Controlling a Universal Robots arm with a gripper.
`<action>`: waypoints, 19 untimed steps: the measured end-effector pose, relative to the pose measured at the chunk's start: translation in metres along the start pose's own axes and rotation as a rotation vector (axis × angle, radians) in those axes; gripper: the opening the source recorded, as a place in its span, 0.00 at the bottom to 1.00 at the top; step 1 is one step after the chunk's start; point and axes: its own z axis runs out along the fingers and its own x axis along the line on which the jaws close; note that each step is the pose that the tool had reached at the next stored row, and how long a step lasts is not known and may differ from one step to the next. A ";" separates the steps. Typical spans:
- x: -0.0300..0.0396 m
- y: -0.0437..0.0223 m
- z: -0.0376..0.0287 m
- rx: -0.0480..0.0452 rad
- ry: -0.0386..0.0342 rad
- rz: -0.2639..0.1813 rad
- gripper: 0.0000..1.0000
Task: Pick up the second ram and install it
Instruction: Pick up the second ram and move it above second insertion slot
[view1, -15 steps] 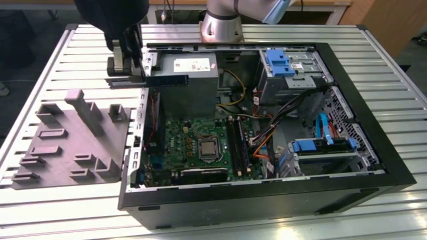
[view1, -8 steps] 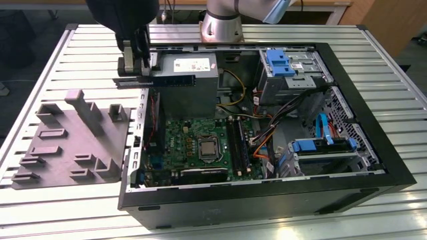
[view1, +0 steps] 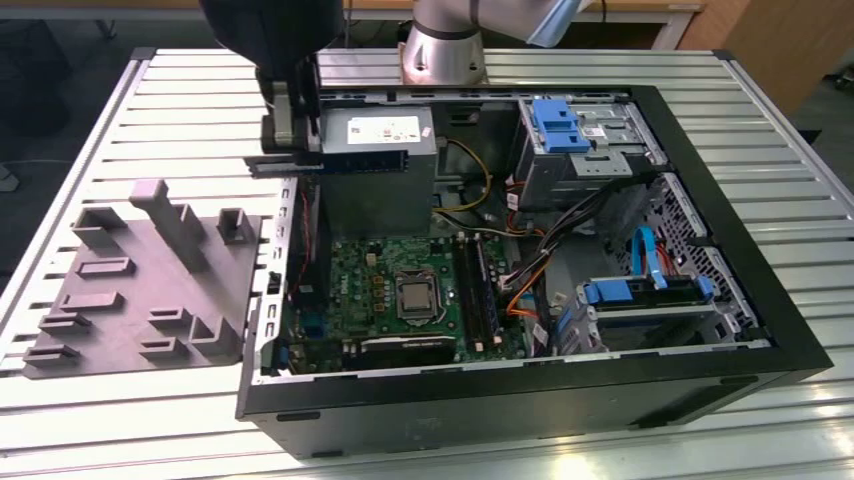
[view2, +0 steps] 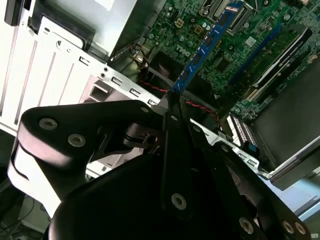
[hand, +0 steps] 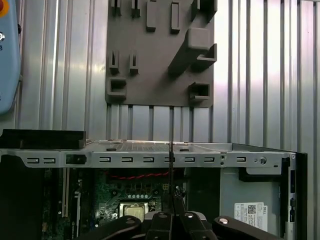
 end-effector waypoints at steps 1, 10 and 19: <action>0.0000 -0.0018 0.0002 0.0000 0.0000 0.000 0.11; 0.0003 -0.0178 0.0022 -0.0001 -0.0001 0.000 0.11; 0.0007 -0.0291 0.0055 -0.0002 -0.0001 0.000 0.11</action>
